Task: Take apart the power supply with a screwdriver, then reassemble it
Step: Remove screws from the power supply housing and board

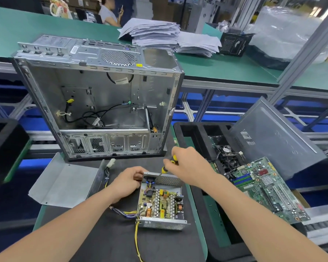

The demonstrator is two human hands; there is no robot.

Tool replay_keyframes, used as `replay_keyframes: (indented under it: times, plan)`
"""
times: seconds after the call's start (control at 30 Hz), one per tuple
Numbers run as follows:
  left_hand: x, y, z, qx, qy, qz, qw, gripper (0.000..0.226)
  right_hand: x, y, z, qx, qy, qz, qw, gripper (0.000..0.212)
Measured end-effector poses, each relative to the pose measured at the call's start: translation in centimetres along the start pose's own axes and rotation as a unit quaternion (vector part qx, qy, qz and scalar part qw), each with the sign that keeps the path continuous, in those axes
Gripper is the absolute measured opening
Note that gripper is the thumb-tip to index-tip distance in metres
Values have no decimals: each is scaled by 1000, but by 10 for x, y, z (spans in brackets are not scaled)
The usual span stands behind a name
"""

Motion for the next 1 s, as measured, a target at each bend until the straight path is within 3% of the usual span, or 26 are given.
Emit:
replay_keyframes:
  times: [0.1, 0.17, 0.27, 0.33, 0.43, 0.5, 0.6, 0.77, 0.87, 1.0]
  plan:
    - [-10, -16, 5, -54, 1, -116, 992, 37, -3, -3, -1, -7, 11, -32, 999, 42]
    - [-15, -20, 9, -37, -23, -175, 984, 18, -4, -3, -3, -12, 20, -58, 998, 43]
    - [-19, -16, 23, 101, -80, -234, 964, 10, -4, -1, -5, -21, 29, -85, 996, 42]
    - [-23, -12, 37, 212, -101, -284, 930, 13, -4, 1, -6, -25, 27, -95, 995, 42]
    - [-26, -2, 59, 310, -121, -258, 907, 34, -5, 4, -8, -21, 17, -118, 993, 42]
    - [-27, 6, 72, 347, -115, -297, 882, 48, -6, 6, -9, -15, 10, -131, 991, 42]
    - [-28, 15, 86, 272, -108, -364, 884, 60, -8, 9, -10, 8, -4, -125, 992, 42]
    - [-31, 34, 104, 169, -145, -306, 926, 17, -13, 9, -11, 30, -19, -119, 992, 41]
    - [-37, 41, 111, 122, -168, -269, 940, 13, -16, 7, -12, 20, -28, -131, 991, 42]
    - [-45, 43, 112, 43, -179, -361, 915, 25, -19, 9, -15, 41, -37, -110, 992, 40]
Point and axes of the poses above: each hand's wrist, its own z-axis away from the middle knuckle, its own y-axis out of the palm, x = y × z, the point moved 5 cm from there along -z, towards the middle knuckle, and after that the axes turned 11 degrees about y, right-handed, at the moved point
